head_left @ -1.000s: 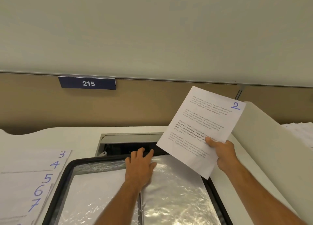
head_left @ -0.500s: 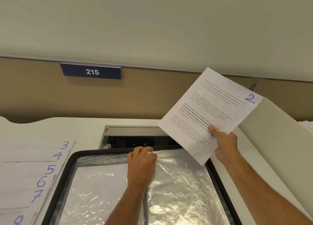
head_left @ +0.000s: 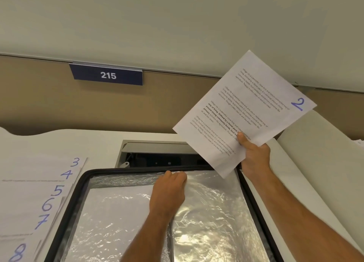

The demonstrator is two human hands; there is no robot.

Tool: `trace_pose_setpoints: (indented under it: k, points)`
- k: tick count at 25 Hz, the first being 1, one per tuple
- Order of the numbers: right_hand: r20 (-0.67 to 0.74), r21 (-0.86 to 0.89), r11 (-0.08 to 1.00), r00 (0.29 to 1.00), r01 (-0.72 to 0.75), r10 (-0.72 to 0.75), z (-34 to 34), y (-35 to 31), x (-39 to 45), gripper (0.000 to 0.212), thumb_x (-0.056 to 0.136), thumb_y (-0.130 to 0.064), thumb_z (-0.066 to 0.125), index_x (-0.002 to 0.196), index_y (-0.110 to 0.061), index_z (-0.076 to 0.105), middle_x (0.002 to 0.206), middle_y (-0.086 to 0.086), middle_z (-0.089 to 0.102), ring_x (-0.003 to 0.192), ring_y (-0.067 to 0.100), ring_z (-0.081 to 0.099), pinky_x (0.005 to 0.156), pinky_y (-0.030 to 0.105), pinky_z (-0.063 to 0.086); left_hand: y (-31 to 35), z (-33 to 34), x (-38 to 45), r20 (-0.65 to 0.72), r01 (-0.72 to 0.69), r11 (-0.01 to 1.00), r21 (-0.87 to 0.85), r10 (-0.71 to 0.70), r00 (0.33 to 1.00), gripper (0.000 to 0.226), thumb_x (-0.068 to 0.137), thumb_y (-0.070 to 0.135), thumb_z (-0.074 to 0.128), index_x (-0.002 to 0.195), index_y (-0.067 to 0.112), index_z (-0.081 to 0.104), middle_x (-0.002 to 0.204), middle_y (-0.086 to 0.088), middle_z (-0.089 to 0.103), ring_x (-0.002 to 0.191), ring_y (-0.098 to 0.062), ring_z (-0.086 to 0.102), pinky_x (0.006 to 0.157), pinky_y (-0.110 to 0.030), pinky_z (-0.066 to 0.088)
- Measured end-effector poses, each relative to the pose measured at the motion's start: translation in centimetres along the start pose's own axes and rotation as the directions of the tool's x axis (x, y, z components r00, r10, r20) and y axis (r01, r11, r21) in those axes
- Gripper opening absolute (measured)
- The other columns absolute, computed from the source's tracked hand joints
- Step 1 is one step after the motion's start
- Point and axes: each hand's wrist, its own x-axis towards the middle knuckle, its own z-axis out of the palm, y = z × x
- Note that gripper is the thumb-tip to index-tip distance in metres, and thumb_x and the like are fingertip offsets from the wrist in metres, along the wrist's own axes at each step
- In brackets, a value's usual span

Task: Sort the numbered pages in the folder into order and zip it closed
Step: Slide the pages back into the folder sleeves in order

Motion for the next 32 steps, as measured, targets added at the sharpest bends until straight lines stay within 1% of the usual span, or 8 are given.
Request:
trace_pose_setpoints:
  k: [9,12,14,18,20,24,28,32]
  points:
    - [0.062,-0.007,0.999,0.997,0.054,-0.053,2.6,1.0,-0.2,0.046,0.073,-0.01,0.08,0.116,-0.017,0.067,0.11,-0.002,0.076,0.108,0.018,0.07,0.093,0.033,0.057,-0.2,0.5,-0.2,0.028,-0.077,0.995,0.063,0.075,0.997,0.022,0.074,0.012,0.084,0.083,0.02,0.065,0.074,0.007,0.064,0.063,-0.017,0.048,0.053,-0.028,0.039]
    - [0.079,-0.005,1.0,0.997,0.008,-0.008,3.1,2.1,-0.6,0.071,0.06,-0.021,0.09,0.126,-0.012,0.062,0.115,0.002,0.075,0.111,0.021,0.069,0.095,0.037,0.056,-0.4,0.7,-0.1,0.036,-0.092,0.994,0.058,0.09,0.995,0.021,0.075,0.011,0.084,0.085,0.018,0.067,0.092,0.002,0.064,0.069,-0.018,0.052,0.054,-0.029,0.041]
    - [0.11,-0.013,1.0,0.994,-0.027,0.028,3.1,3.0,-1.0,0.089,0.051,-0.028,0.094,0.131,-0.008,0.058,0.12,0.006,0.072,0.112,0.024,0.069,0.096,0.041,0.056,-0.4,0.8,-0.2,0.052,-0.102,0.993,0.059,0.099,0.994,0.026,0.069,0.008,0.086,0.083,0.017,0.066,0.086,0.002,0.062,0.067,-0.017,0.053,0.053,-0.029,0.041]
    - [0.198,-0.114,0.993,0.98,-0.012,0.035,2.4,4.2,-1.7,0.075,0.062,-0.028,0.088,0.131,-0.014,0.061,0.124,0.007,0.071,0.117,0.028,0.066,0.1,0.05,0.052,-0.4,0.9,-0.2,0.085,-0.066,0.996,0.063,0.061,0.995,0.033,0.066,0.007,0.087,0.083,0.021,0.063,0.075,0.006,0.063,0.063,-0.018,0.054,0.049,-0.03,0.046]
    - [0.199,-0.115,0.993,0.979,-0.026,0.049,2.1,4.4,-1.9,0.08,0.061,-0.03,0.09,0.134,-0.014,0.06,0.126,0.007,0.07,0.119,0.029,0.065,0.099,0.055,0.052,-0.3,0.8,-0.2,0.081,-0.062,0.995,0.075,0.056,0.995,0.033,0.065,0.008,0.088,0.083,0.022,0.064,0.073,0.007,0.065,0.061,-0.017,0.055,0.049,-0.029,0.046]
    - [0.15,0.038,0.998,0.988,-0.05,0.044,2.2,3.6,-1.9,0.073,0.069,-0.015,0.081,0.137,-0.013,0.056,0.127,0.006,0.069,0.118,0.024,0.066,0.094,0.039,0.057,-0.1,0.6,0.1,0.087,-0.063,0.993,0.101,0.054,0.995,0.033,0.062,0.01,0.09,0.084,0.021,0.068,0.076,0.007,0.07,0.057,-0.017,0.054,0.046,-0.026,0.045]
    - [0.048,0.175,0.981,0.996,-0.084,0.076,2.6,2.8,-1.1,0.07,0.07,-0.009,0.077,0.137,-0.011,0.056,0.128,0.008,0.069,0.114,0.021,0.068,0.08,0.029,0.06,-0.3,0.9,-0.1,0.11,-0.08,0.99,0.12,0.067,0.992,0.032,0.067,0.015,0.089,0.09,0.02,0.068,0.107,0.003,0.07,0.069,-0.016,0.057,0.052,-0.028,0.05]
    - [0.048,0.171,0.981,0.995,-0.092,0.085,2.7,3.0,-1.3,0.076,0.067,-0.012,0.08,0.138,-0.007,0.055,0.129,0.01,0.067,0.114,0.022,0.068,0.083,0.03,0.06,-0.3,0.9,-0.2,0.116,-0.106,0.99,0.092,0.095,0.989,0.032,0.064,0.01,0.089,0.085,0.02,0.066,0.085,0.004,0.063,0.065,-0.015,0.055,0.049,-0.027,0.048]
